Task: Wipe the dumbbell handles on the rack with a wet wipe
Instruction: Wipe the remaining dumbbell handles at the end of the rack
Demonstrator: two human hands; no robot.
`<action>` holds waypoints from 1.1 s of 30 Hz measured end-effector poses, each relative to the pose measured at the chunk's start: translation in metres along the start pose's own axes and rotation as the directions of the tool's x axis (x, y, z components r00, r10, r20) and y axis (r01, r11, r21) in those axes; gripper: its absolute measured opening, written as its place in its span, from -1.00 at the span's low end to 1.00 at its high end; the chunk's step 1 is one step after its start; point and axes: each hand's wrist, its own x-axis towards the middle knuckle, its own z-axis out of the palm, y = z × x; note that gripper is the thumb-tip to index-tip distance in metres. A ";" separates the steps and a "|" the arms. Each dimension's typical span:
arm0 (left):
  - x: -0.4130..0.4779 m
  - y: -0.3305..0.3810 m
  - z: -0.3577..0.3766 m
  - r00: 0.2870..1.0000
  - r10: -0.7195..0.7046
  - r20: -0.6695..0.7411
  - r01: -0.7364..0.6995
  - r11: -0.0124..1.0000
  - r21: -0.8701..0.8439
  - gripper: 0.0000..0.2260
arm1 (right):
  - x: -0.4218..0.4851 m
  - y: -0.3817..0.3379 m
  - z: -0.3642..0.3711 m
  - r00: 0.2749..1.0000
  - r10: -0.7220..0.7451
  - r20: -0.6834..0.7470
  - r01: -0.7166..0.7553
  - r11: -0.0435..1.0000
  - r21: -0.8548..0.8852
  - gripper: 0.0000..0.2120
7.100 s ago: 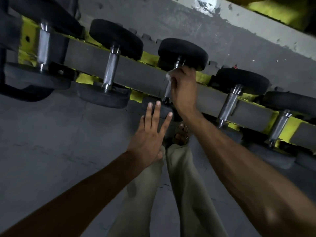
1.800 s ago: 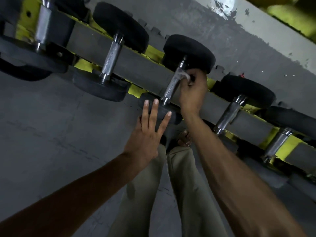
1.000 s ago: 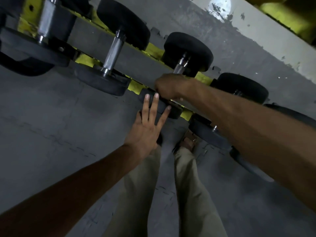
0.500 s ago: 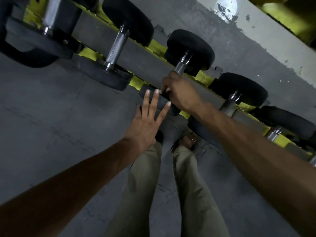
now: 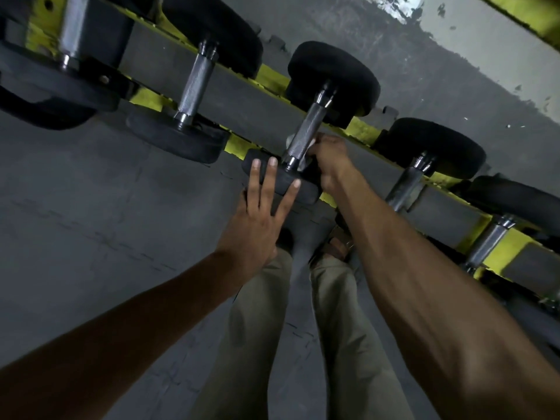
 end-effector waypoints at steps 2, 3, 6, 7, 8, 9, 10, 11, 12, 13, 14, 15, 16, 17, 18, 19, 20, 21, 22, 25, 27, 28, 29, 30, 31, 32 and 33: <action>0.000 0.000 0.001 1.000 0.005 0.004 -0.005 1.000 0.000 0.18 | 0.013 -0.017 -0.003 0.996 0.053 0.070 -0.074 0.933 0.352 -0.63; 0.000 -0.001 0.002 1.000 0.008 0.000 -0.008 1.000 0.005 0.17 | 0.022 -0.023 -0.006 0.996 0.051 0.077 -0.083 0.863 0.498 -0.62; -0.001 -0.001 0.002 1.000 0.013 0.004 -0.013 1.000 -0.009 0.16 | 0.031 -0.038 -0.010 0.999 0.049 0.004 -0.041 0.800 0.599 -0.65; -0.001 -0.001 0.001 1.000 0.012 0.001 -0.012 1.000 -0.022 0.15 | 0.028 -0.039 -0.007 0.997 0.048 -0.056 -0.007 0.817 0.576 -0.67; -0.001 -0.001 0.001 1.000 0.012 -0.004 -0.012 1.000 -0.029 0.14 | 0.022 -0.038 -0.002 0.987 0.040 -0.155 0.051 0.841 0.539 -0.70; -0.001 -0.001 0.001 1.000 0.011 -0.008 -0.012 0.999 -0.030 0.13 | 0.017 -0.036 0.002 0.965 0.021 -0.263 0.121 0.851 0.512 -0.76; -0.001 0.000 0.000 1.000 0.010 -0.001 -0.010 1.000 -0.030 0.13 | 0.010 -0.035 0.006 0.934 -0.023 -0.357 0.204 0.854 0.478 -0.83; -0.001 0.000 -0.001 1.000 0.011 0.008 -0.011 0.999 -0.031 0.13 | 0.005 -0.031 0.009 0.880 -0.121 -0.459 0.309 0.879 0.362 -0.84; -0.001 0.000 -0.002 1.000 0.013 0.013 -0.013 0.999 -0.033 0.12 | 0.001 -0.026 0.012 0.801 -0.264 -0.537 0.395 0.907 0.143 -0.82; -0.001 0.000 -0.002 1.000 0.015 0.013 -0.015 0.999 -0.035 0.12 | -0.001 -0.020 0.013 0.715 -0.434 -0.547 0.450 0.886 -0.114 -0.85; -0.001 0.000 -0.002 1.000 0.017 0.010 -0.017 0.999 -0.041 0.10 | -0.004 -0.014 0.013 0.642 -0.590 -0.490 0.474 0.807 -0.352 -0.90; -0.002 -0.001 -0.003 1.000 0.018 0.003 -0.018 0.999 -0.045 0.09 | -0.004 -0.008 0.011 0.577 -0.715 -0.395 0.479 0.688 -0.546 -0.96; -0.001 -0.001 -0.002 1.000 0.019 -0.003 -0.019 0.999 -0.043 0.09 | -0.004 -0.003 0.007 0.516 -0.806 -0.291 0.470 0.551 -0.690 -0.96; -0.001 -0.001 -0.001 1.000 0.018 -0.007 -0.018 0.999 -0.043 0.09 | -0.002 0.001 0.000 0.461 -0.869 -0.181 0.459 0.408 -0.790 -0.92; -0.001 -0.001 0.000 1.000 0.015 -0.008 -0.015 0.999 -0.045 0.10 | -0.001 0.002 -0.007 0.422 -0.905 -0.063 0.448 0.268 -0.853 -0.89; -0.001 -0.001 0.001 1.000 0.011 -0.007 -0.012 0.999 -0.046 0.12 | 0.001 0.001 -0.017 0.390 -0.920 0.048 0.442 0.141 -0.886 -0.87; -0.001 -0.001 0.001 1.000 0.010 -0.005 -0.010 0.999 -0.044 0.13 | 0.001 -0.002 -0.025 0.376 -0.916 0.138 0.442 0.047 -0.896 -0.85; -0.001 0.000 0.001 1.000 0.010 -0.004 -0.010 0.999 -0.042 0.13 | 0.003 -0.004 -0.032 0.376 -0.904 0.203 0.442 -0.018 -0.897 -0.85; -0.002 0.000 0.001 1.000 0.012 -0.004 -0.012 0.999 -0.042 0.13 | 0.004 -0.006 -0.037 0.377 -0.892 0.249 0.436 -0.066 -0.897 -0.85; -0.001 0.001 0.001 1.000 0.015 -0.011 -0.015 0.999 -0.049 0.12 | 0.002 -0.015 -0.037 0.364 -0.873 0.326 0.341 -0.201 -0.918 -0.86; -0.001 0.000 0.000 1.000 0.010 -0.010 -0.011 0.999 -0.047 0.13 | -0.004 -0.020 -0.030 0.369 -0.878 0.305 0.279 -0.208 -0.937 -0.83; -0.001 0.000 -0.001 1.000 0.010 -0.008 -0.010 0.999 -0.044 0.14 | -0.007 -0.023 -0.025 0.368 -0.886 0.282 0.269 -0.189 -0.944 -0.81; -0.001 0.000 -0.001 1.000 0.009 -0.007 -0.009 0.999 -0.039 0.14 | -0.009 -0.025 -0.020 0.373 -0.890 0.263 0.269 -0.167 -0.949 -0.79; -0.001 -0.001 -0.001 1.000 0.008 -0.007 -0.009 0.999 -0.035 0.13 | -0.011 -0.025 -0.014 0.403 -0.879 0.254 0.261 -0.156 -0.953 -0.78; -0.001 -0.001 -0.001 1.000 0.010 -0.007 -0.010 0.999 -0.031 0.13 | -0.011 -0.025 -0.009 0.438 -0.860 0.260 0.242 -0.166 -0.956 -0.75; -0.002 -0.001 -0.001 1.000 0.011 -0.008 -0.012 1.000 -0.026 0.12 | -0.011 -0.024 -0.004 0.474 -0.834 0.284 0.223 -0.198 -0.955 -0.72; -0.002 -0.002 0.000 1.000 0.013 -0.011 -0.013 1.000 -0.022 0.11 | -0.011 -0.026 -0.001 0.515 -0.796 0.317 0.217 -0.237 -0.947 -0.71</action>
